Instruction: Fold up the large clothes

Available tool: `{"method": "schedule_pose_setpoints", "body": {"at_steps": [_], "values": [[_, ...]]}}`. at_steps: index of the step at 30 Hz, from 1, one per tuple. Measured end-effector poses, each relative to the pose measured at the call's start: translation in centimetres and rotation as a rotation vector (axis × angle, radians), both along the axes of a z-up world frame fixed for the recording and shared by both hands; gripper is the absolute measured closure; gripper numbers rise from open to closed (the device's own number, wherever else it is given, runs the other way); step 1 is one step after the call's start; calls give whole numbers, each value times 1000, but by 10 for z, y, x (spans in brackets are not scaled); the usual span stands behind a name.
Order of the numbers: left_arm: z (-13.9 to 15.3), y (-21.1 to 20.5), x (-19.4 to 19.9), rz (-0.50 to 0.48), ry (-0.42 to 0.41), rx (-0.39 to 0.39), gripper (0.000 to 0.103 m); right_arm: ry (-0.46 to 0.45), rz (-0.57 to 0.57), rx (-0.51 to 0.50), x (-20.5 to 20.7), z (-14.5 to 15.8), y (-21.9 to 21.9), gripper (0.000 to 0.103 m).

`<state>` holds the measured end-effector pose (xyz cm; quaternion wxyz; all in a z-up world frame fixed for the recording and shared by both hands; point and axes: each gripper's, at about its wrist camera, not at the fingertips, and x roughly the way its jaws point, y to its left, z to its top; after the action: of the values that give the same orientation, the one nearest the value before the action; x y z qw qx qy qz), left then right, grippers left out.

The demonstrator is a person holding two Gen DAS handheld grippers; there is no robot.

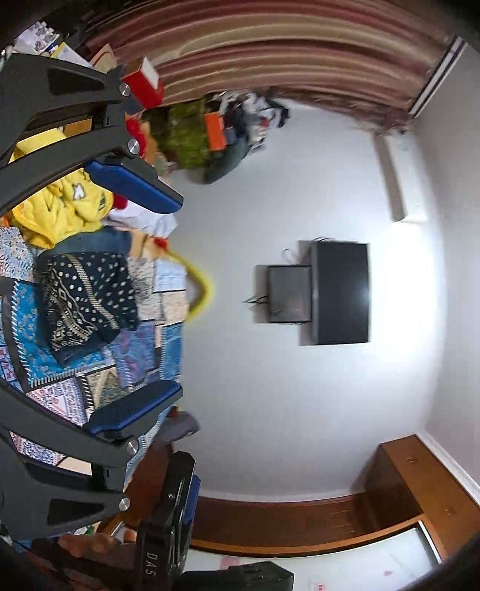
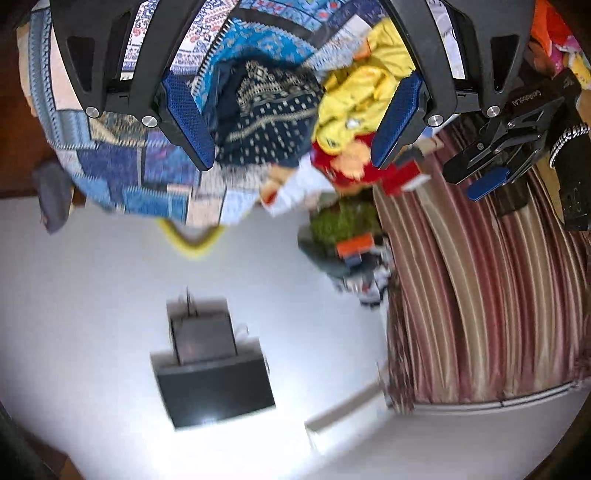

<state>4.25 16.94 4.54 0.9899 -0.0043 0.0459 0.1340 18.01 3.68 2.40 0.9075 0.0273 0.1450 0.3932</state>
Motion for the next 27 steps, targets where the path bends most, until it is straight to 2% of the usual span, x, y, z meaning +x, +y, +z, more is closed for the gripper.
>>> {"method": "schedule_pose_setpoints", "body": {"at_steps": [4, 7, 10, 13, 15, 17, 18, 27], "values": [[-3, -11, -15, 14, -26, 14, 10, -48, -33, 20, -31, 3, -11, 18], [-4, -13, -18, -1, -30, -16, 10, -79, -69, 12, -48, -2, -14, 18], [-6, -14, -20, -1, -26, -36, 4, -93, -109, -6, -59, -8, -16, 18], [-10, -17, -20, 4, -20, -31, 1, -93, -132, -13, -66, -12, -19, 17], [-13, -18, -17, 0, -11, -33, 1, -101, -153, -25, -68, -14, -20, 12], [-15, -18, -14, -5, -4, -38, 1, -123, -183, -30, -71, -15, -21, 2], [-16, -19, -14, -5, -1, -40, 1, -135, -194, -31, -72, -16, -21, 0], [-26, -18, -11, -3, 21, -48, 1, -148, -222, -72, -69, -19, -17, 0]]}}
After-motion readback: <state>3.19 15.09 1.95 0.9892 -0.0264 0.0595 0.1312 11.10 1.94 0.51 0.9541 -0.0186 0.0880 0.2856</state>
